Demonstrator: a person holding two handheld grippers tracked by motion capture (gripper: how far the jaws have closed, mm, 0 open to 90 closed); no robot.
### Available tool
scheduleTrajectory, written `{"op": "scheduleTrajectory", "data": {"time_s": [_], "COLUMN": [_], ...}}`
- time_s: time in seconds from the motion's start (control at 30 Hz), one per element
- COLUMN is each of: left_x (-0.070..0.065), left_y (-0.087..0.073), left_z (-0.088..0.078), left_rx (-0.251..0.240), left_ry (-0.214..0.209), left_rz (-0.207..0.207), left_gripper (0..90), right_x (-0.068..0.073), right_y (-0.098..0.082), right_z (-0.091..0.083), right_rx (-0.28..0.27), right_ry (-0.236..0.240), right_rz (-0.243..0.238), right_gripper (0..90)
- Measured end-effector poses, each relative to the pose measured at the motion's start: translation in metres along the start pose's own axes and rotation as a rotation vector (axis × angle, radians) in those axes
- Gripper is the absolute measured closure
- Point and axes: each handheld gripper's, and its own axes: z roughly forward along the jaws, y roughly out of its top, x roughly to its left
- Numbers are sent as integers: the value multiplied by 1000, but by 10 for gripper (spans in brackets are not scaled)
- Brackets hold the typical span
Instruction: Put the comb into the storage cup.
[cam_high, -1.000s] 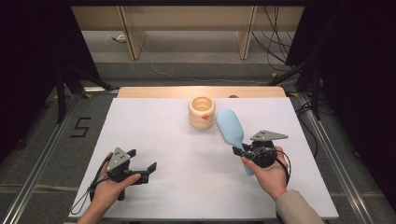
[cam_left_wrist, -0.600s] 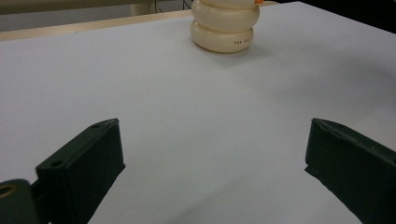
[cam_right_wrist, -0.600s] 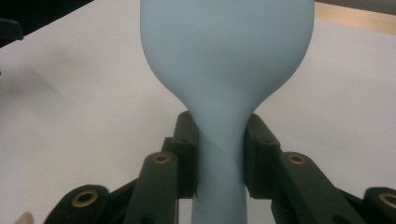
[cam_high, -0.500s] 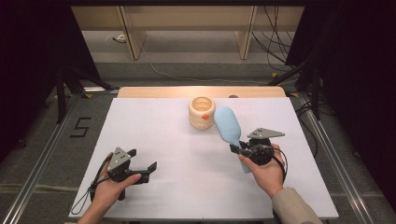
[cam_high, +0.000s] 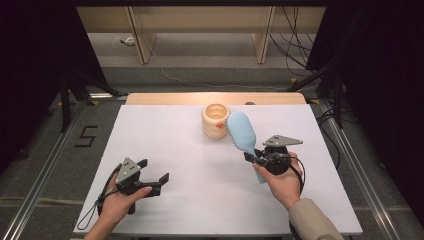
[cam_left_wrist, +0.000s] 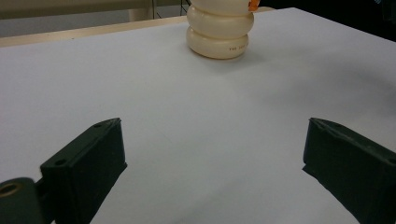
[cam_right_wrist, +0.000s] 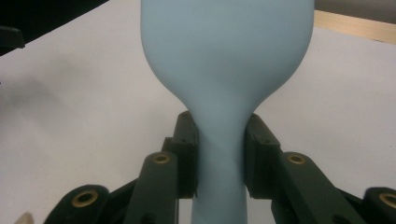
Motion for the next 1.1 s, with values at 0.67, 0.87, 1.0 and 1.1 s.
{"op": "scheduleTrajectory", "data": {"time_s": [0.67,0.87,1.0,1.1], "left_x": [-6,-6,-8,-11], "left_y": [4,6,10,11], "left_z": [1,3,3,5], "left_rx": [-32,2,6,12], "left_ry": [0,2,-12,-25], "left_rz": [-2,-9,-14,-1], "left_gripper": [56,43,22,0], "right_x": [6,8,9,11], "right_y": [7,8,10,11], "right_z": [9,12,13,14], "right_rx": [-12,-11,-13,-16], "right_ry": [11,17,17,18], "right_rz": [-6,-10,-9,-8], "right_gripper": [704,704,704,704]}}
